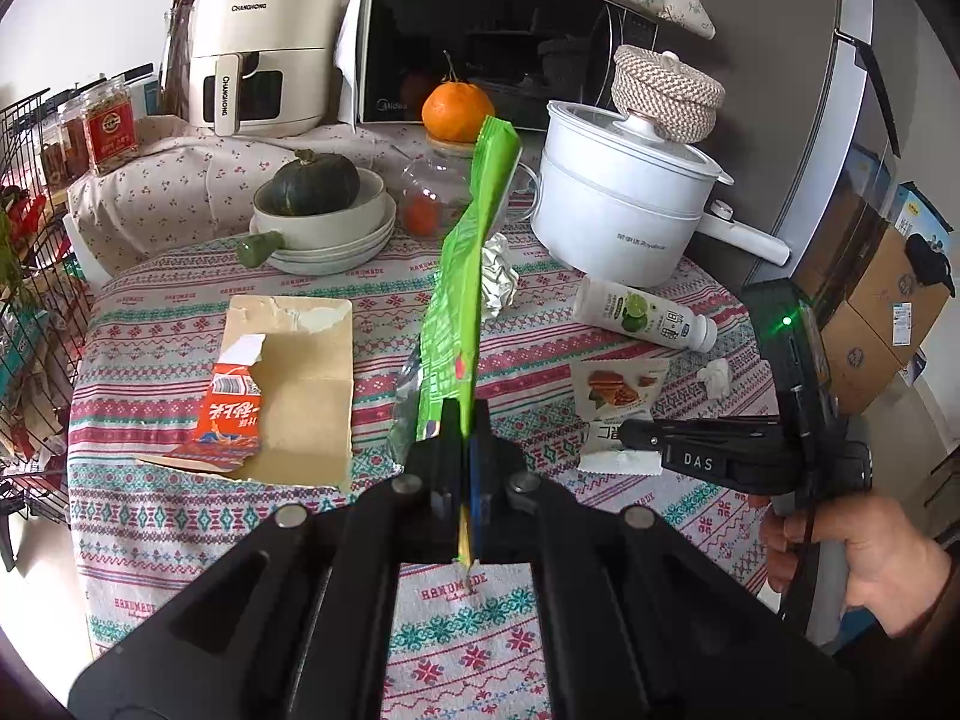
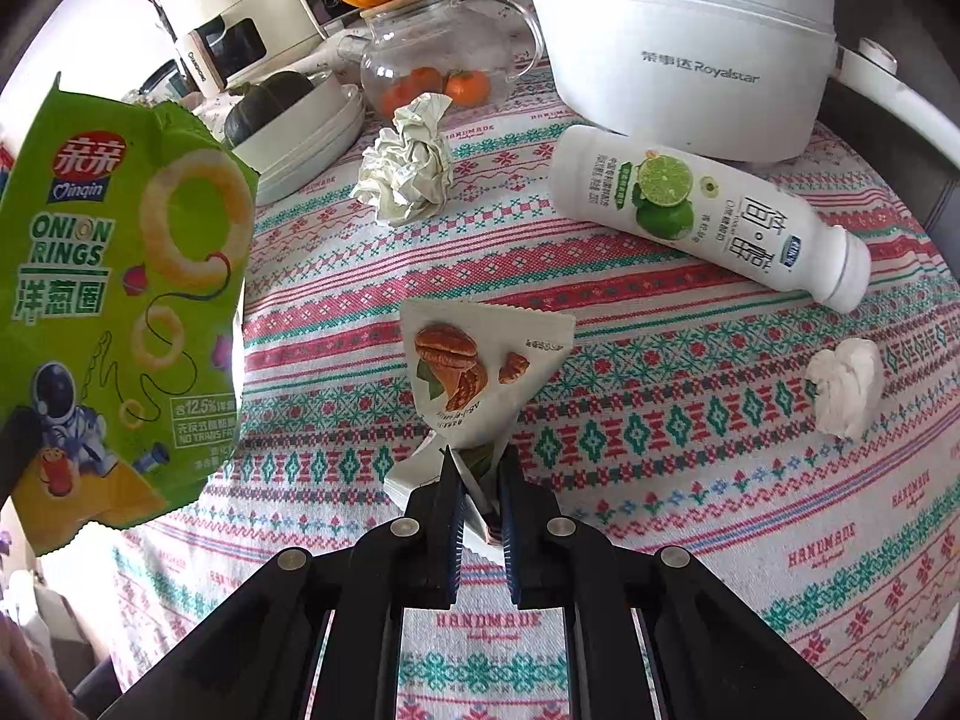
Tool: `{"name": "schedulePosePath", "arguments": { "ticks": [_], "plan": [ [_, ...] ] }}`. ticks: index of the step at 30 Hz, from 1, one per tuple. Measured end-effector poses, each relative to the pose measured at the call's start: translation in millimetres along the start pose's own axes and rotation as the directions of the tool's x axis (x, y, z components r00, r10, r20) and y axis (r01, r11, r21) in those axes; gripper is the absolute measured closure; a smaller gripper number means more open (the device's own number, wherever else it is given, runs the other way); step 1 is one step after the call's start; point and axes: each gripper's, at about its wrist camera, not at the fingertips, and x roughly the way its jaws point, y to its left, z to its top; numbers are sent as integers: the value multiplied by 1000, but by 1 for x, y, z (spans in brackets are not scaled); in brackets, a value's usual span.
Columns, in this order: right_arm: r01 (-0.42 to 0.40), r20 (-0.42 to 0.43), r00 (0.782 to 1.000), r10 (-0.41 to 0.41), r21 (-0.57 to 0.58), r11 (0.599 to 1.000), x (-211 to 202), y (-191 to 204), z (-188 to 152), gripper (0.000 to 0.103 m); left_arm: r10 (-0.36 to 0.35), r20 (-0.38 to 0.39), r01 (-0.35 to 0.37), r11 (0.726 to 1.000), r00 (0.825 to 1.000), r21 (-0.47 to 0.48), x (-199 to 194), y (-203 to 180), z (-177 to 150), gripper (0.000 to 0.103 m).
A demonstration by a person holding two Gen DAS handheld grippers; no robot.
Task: Collect trash
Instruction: 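Carry the bag and pouch over the white bin and release both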
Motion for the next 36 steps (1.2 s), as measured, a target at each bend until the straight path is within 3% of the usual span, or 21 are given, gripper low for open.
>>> {"name": "schedulePosePath", "arguments": {
  "ticks": [8, 20, 27, 36],
  "plan": [
    [87, 42, 996, -84, -76, 993, -68, -28, -32, 92, -34, -28, 34, 999, 999, 17, -14, -21, -9, 101],
    [168, 127, 979, -157, -85, 982, -159, -61, -80, 93, -154, -35, 156, 987, 987, 32, -42, -57, -23, 101],
    [148, 183, 973, -138, -43, 988, -198, -84, -103, 92, -251, -61, 254, 966, 966, 51, -48, -85, -32, 101],
    [189, 200, 960, -198, 64, 980, -230, -143, -143, 92, -367, -118, 377, 923, 923, 79, -44, -136, -43, 101]
  ]
}}
